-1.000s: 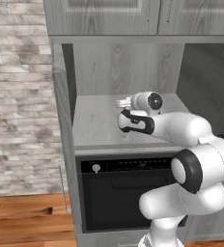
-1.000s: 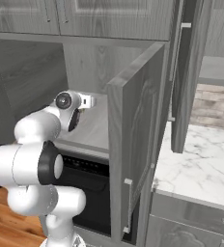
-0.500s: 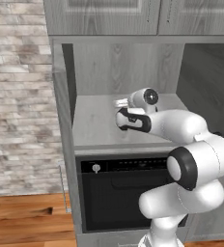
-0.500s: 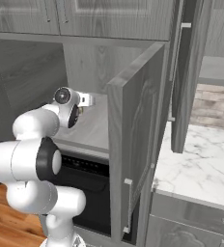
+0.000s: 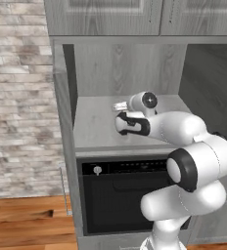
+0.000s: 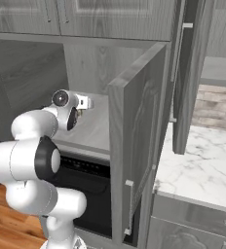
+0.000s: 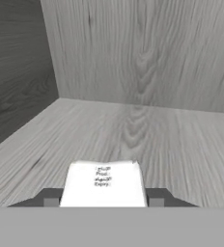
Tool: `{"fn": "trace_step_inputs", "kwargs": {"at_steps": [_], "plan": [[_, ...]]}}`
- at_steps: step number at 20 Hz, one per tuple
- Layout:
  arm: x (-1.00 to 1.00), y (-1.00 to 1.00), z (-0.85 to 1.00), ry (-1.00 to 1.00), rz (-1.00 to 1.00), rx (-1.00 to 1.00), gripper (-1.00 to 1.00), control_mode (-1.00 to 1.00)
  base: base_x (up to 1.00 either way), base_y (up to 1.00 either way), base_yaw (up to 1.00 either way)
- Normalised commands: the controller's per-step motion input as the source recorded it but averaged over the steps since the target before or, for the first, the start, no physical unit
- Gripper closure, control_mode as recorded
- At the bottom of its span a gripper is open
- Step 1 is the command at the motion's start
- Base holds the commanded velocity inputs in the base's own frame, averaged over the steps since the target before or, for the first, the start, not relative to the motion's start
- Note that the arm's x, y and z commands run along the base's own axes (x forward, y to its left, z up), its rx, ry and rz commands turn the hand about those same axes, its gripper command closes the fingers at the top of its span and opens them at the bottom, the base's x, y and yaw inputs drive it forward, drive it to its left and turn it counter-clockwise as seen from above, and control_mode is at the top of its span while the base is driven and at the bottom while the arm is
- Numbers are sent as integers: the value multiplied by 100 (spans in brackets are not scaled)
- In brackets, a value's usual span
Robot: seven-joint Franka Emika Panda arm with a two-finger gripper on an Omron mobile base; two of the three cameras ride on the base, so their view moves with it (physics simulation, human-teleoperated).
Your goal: Sort all alcoholic drinks to one cabinet, and non-alcoholic drinks to the other.
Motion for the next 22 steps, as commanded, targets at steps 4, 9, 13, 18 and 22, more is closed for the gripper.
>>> {"fn": "trace_step_inputs", "kwargs": {"at_steps": [4,9,13,18,22], "plan": [[0,0,-16,-3,-1,0,100,-100,0,0,0],[-1,0,-16,-3,-1,0,100,-100,0,0,0],[-2,0,-15,-1,-1,0,100,-100,0,0,0],[0,0,-13,0,-1,0,100,-100,0,0,0],[0,0,-12,0,-1,0,100,-100,0,0,0]]}}
